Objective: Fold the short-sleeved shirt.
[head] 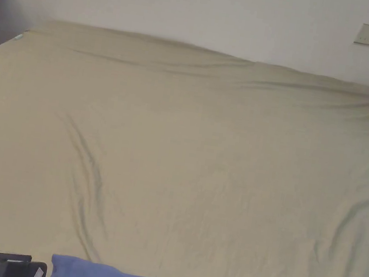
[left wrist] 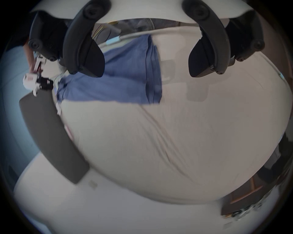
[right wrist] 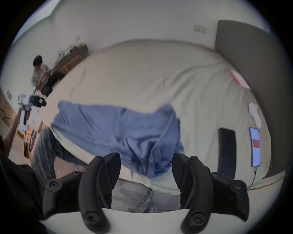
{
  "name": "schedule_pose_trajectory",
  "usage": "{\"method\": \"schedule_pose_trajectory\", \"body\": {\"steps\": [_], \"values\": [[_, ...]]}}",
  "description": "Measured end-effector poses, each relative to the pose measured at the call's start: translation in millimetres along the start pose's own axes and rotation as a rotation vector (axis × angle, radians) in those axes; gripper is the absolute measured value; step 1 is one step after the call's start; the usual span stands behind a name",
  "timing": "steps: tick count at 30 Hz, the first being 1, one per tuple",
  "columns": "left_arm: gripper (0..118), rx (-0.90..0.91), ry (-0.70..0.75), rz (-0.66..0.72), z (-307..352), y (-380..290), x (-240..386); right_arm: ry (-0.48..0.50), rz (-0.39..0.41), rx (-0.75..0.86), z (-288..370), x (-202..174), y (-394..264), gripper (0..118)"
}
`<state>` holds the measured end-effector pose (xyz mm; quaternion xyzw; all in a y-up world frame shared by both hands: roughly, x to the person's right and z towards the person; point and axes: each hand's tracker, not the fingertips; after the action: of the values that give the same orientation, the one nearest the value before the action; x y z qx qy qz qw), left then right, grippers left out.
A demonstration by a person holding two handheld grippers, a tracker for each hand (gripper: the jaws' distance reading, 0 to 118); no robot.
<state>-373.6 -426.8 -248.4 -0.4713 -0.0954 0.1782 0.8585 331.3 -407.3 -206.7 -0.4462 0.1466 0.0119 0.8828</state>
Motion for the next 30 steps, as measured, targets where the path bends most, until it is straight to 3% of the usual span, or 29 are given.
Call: {"method": "schedule_pose_trajectory", "body": {"steps": [4,6,11,16,19,20,21,22,23,27,30], "values": [[112,-0.068,0.006,0.027,-20.0,3.3,-13.2,0.047,-0.069,0.171,32.5,-9.6,13.2,74],[112,-0.086,-0.009,0.103,-30.5,0.9,-20.6,0.089,-0.097,0.224,41.8,-19.7,18.5,74],[112,-0.059,-0.338,0.292,-44.8,-15.3,-44.5,0.227,-0.131,0.303,48.4,-45.8,17.5,74],[112,-0.173,-0.26,0.199,-62.6,-13.7,-49.7,0.257,-0.113,0.348,59.1,-75.7,12.4,74],[112,-0.205,-0.27,0.232,-80.6,-10.1,-74.1,0.246,-0.102,0.43,75.8,-91.1,10.4,74],[112,-0.219,-0.286,0.276,-85.0,-9.2,-78.2,0.237,-0.096,0.447,82.2,-95.7,10.4,71],[112,-0.229,-0.305,0.309,-93.6,-6.9,-91.6,0.223,-0.088,0.444,87.4,-100.2,12.2,59],[112,-0.241,-0.333,0.333,-98.4,-4.6,-95.9,0.174,-0.057,0.467,93.0,-105.4,14.7,34],[112,-0.246,-0.36,0.342,-102.5,-2.5,-98.4,0.088,-0.028,0.503,96.7,-111.2,15.7,2],[113,-0.262,-0.418,0.332,-110.8,-3.5,-76.4,0.053,-0.025,0.593,112.1,-115.3,26.0,2],[116,-0.299,-0.522,0.33,-103.7,-4.1,-52.8,0.097,-0.019,0.61,118.9,-117.2,34.5,2]]}}
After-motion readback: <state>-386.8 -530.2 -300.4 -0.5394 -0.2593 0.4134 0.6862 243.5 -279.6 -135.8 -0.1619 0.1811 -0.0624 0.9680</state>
